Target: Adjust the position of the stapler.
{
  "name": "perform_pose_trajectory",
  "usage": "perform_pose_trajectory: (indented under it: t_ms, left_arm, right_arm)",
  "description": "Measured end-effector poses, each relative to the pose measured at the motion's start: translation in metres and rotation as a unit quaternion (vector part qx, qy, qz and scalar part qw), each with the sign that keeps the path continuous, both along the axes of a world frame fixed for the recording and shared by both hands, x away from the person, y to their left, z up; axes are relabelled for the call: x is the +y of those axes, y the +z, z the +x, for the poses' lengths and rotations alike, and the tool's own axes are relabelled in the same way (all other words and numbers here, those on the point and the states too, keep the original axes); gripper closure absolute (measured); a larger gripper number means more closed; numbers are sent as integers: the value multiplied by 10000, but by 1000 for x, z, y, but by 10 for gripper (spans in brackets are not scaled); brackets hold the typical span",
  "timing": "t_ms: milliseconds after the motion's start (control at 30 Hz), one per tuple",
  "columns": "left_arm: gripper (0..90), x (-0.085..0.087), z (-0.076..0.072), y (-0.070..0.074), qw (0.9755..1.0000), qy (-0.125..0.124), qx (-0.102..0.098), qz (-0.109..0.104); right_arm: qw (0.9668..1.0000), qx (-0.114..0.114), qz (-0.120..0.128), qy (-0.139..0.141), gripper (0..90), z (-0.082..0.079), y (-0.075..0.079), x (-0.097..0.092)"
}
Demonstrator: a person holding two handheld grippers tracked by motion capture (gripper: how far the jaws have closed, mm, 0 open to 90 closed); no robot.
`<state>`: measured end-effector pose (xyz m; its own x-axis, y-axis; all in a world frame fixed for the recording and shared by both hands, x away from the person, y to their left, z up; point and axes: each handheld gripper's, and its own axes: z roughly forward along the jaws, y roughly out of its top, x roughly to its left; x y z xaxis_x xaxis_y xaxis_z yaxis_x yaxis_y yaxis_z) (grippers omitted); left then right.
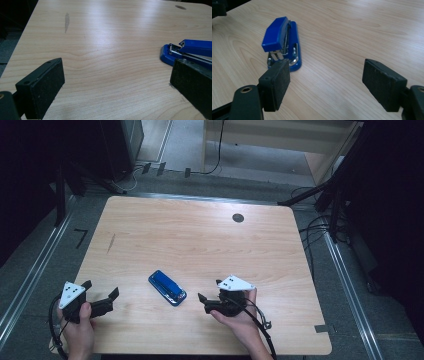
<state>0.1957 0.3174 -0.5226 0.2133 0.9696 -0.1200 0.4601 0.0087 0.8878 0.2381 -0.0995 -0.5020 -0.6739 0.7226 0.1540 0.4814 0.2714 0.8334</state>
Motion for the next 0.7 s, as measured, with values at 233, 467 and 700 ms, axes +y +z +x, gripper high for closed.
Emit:
perform_pose_trajectory:
  t_ms: [233,467,700]
  left_arm:
    - [0,1,0,0,10000,2,3,-61]
    - [0,1,1,0,10000,-38,45,-59]
    - [0,1,2,0,9999,-58,58,-61]
  right_arm:
    - [9999,-15,-4,147,229,-1,0,17]
    - [9997,-3,-30,259,208,0,-1,31]
    - [9993,50,-2,371,202,-1,-5,44]
